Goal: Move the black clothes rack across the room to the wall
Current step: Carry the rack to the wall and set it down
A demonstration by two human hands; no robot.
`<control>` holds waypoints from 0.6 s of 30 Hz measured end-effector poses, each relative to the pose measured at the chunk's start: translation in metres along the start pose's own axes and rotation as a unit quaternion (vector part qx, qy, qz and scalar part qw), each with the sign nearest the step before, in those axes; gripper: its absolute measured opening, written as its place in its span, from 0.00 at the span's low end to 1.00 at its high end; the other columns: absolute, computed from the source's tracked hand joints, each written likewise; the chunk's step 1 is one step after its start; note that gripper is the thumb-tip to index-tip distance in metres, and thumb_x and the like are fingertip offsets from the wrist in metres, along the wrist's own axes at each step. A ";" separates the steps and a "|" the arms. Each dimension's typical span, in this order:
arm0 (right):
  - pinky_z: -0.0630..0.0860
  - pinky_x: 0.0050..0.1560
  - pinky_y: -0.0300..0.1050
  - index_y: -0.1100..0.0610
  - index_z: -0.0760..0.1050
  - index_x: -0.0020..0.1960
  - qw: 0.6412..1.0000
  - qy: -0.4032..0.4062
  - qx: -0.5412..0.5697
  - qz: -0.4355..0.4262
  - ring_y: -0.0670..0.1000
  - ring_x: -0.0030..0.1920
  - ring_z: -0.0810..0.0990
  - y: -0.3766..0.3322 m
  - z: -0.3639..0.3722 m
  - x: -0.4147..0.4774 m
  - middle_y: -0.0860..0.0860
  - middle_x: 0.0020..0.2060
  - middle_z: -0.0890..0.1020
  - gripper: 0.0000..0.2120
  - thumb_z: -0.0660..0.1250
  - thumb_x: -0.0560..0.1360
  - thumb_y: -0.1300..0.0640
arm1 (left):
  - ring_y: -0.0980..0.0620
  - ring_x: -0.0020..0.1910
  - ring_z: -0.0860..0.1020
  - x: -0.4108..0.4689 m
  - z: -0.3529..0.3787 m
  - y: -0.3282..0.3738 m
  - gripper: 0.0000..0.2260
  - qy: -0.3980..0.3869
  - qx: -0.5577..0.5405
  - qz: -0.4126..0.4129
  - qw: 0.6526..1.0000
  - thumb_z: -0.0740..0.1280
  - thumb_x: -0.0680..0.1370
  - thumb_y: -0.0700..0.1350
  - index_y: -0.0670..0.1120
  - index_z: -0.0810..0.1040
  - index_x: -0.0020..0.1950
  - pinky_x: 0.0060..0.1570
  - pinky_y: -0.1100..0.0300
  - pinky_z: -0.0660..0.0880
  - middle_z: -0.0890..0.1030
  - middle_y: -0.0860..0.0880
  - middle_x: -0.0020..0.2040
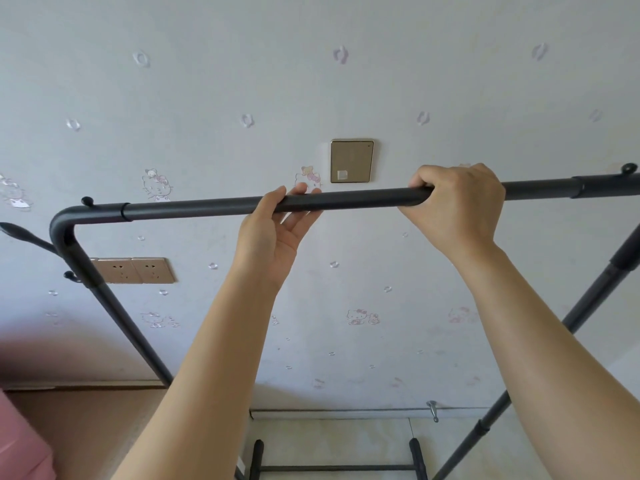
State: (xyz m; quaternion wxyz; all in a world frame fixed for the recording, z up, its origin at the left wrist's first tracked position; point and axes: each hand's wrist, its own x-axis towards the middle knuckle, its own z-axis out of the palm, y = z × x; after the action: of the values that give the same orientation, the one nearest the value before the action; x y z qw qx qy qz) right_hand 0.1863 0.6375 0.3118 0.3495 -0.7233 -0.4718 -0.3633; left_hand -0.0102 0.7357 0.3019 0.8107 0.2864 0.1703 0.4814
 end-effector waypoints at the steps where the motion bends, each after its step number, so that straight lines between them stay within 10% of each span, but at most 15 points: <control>1: 0.59 0.37 0.41 0.56 0.73 0.28 1.000 -0.003 0.001 0.000 0.56 0.22 0.62 0.001 0.003 0.002 0.49 0.18 0.65 0.08 0.71 0.62 0.61 | 0.35 0.57 0.80 0.003 0.000 0.000 0.04 0.002 0.001 0.001 1.000 0.62 0.79 0.35 0.39 0.72 0.45 0.54 0.42 0.79 0.83 0.39 0.42; 18: 0.59 0.37 0.41 0.56 0.73 0.28 1.000 -0.012 0.012 0.008 0.55 0.22 0.62 0.033 0.051 0.024 0.49 0.18 0.66 0.08 0.71 0.62 0.61 | 0.37 0.47 0.83 0.056 0.012 -0.019 0.07 0.009 0.003 0.008 1.000 0.62 0.79 0.35 0.38 0.74 0.42 0.49 0.44 0.82 0.84 0.39 0.40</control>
State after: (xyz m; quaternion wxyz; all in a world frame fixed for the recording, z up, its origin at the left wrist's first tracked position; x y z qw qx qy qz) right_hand 0.2337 0.6809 0.3019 0.3551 -0.7270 -0.4745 -0.3467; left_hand 0.0362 0.7741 0.2990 0.8042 0.2860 0.1772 0.4900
